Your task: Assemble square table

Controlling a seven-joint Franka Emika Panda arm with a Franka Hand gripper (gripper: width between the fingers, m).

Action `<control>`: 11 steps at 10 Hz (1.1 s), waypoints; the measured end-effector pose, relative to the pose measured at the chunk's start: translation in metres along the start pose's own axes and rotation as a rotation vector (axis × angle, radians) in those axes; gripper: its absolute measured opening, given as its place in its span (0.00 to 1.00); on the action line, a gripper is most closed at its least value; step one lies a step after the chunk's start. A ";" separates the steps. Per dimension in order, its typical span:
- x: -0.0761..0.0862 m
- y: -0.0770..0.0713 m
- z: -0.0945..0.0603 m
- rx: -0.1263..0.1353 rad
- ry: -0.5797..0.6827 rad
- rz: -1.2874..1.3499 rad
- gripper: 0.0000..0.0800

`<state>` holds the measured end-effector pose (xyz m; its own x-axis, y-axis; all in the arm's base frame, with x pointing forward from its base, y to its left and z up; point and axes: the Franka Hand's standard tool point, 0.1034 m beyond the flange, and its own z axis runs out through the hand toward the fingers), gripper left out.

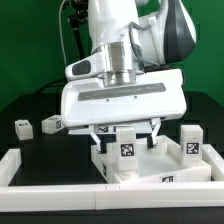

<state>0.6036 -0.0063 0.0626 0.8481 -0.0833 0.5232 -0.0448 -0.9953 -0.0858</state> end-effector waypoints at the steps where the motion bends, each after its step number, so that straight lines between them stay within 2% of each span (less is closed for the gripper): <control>1: 0.000 0.000 0.000 0.000 -0.001 0.000 0.81; 2: -0.001 -0.001 0.000 0.009 -0.027 0.000 0.81; 3: 0.005 -0.003 -0.008 0.040 -0.117 -0.004 0.81; 4: 0.018 -0.008 -0.022 0.074 -0.214 0.009 0.81; 5: 0.027 -0.010 -0.022 0.079 -0.218 0.007 0.81; 6: 0.024 -0.014 -0.019 0.090 -0.246 0.005 0.81; 7: 0.018 -0.017 -0.018 0.120 -0.332 0.007 0.81; 9: 0.018 -0.019 -0.017 0.144 -0.395 0.014 0.81; 11: 0.018 -0.017 -0.016 0.140 -0.389 0.013 0.81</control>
Offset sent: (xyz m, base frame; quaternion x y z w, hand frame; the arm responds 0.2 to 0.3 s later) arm 0.0174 -0.0125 0.0400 -0.0061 -0.2177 -0.0096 0.9760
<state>0.6110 0.0086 0.0867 0.9855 -0.0442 0.1640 -0.0073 -0.9757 -0.2190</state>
